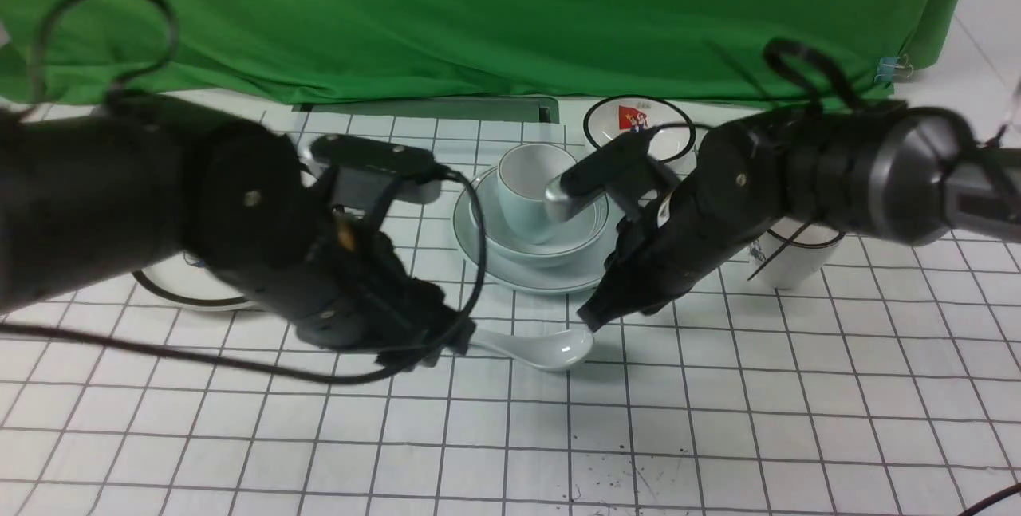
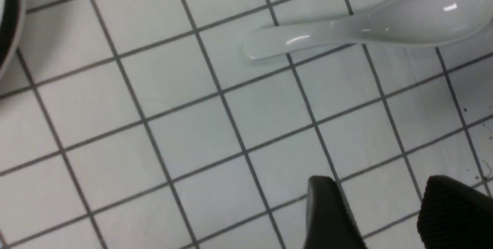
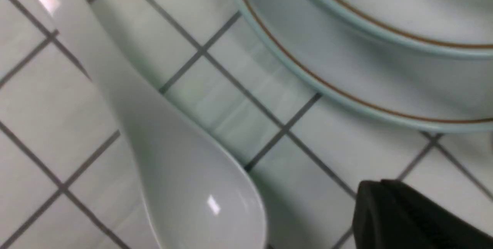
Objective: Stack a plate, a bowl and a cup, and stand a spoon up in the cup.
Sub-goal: Use the left arm to grab a blue soup spoon
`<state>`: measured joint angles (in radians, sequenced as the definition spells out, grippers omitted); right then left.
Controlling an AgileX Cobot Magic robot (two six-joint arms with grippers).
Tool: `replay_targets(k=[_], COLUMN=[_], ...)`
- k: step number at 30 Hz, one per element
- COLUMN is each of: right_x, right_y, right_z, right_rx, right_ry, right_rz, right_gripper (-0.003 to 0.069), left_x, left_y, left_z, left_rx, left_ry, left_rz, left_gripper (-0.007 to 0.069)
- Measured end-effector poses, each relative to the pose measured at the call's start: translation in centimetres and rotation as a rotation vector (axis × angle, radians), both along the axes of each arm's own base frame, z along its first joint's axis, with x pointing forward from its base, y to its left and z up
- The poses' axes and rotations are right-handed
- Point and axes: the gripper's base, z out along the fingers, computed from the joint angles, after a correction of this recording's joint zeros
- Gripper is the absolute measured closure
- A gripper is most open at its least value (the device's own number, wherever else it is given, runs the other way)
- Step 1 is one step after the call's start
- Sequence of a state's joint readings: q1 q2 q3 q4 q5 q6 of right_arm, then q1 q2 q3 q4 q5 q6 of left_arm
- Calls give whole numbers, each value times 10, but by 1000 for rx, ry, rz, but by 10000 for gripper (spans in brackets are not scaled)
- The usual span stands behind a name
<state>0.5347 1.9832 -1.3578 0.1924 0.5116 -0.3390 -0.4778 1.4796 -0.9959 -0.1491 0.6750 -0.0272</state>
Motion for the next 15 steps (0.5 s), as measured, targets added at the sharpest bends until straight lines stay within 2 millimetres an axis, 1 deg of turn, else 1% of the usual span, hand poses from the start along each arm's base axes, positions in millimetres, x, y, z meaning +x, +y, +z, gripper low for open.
replay_targets(k=[1, 2, 3, 4, 6, 8, 9, 11, 12, 15], right_x=[-1, -2, -7, -9, -17, -27, -38, -48, -58, -73], right_y=[2, 3, 11, 13, 25, 36, 48, 57, 65, 76], right_z=[-4, -5, -8, -8, -9, -9, -9, -10, -10, 0], right_rx=[-5, -5, -10, -9, -8, -4, -10, -18, -29, -29], right_ry=[13, 16, 30, 31, 35, 51, 74, 89, 105, 110], right_rz=[5, 6, 27, 31, 61, 72, 95, 120, 152, 190], right_gripper=[650, 650, 650, 650, 650, 650, 650, 650, 650, 647], left_x=[-7, -7, -20, -22, -32, -35, -37, -37, -36, -32], left_y=[4, 4, 11, 12, 18, 20, 21, 21, 21, 19], left_z=[1, 1, 0, -1, -6, -9, -13, -15, -16, -18], left_rx=[-1, -2, -10, -12, -25, -33, -38, -46, -58, -92], left_ry=[-6, -6, -17, -19, -34, -44, -46, -46, -45, -58], left_rz=[0, 0, 13, 18, 37, 48, 61, 77, 97, 142], left_gripper=[342, 342, 345, 346, 348, 348, 348, 348, 348, 343])
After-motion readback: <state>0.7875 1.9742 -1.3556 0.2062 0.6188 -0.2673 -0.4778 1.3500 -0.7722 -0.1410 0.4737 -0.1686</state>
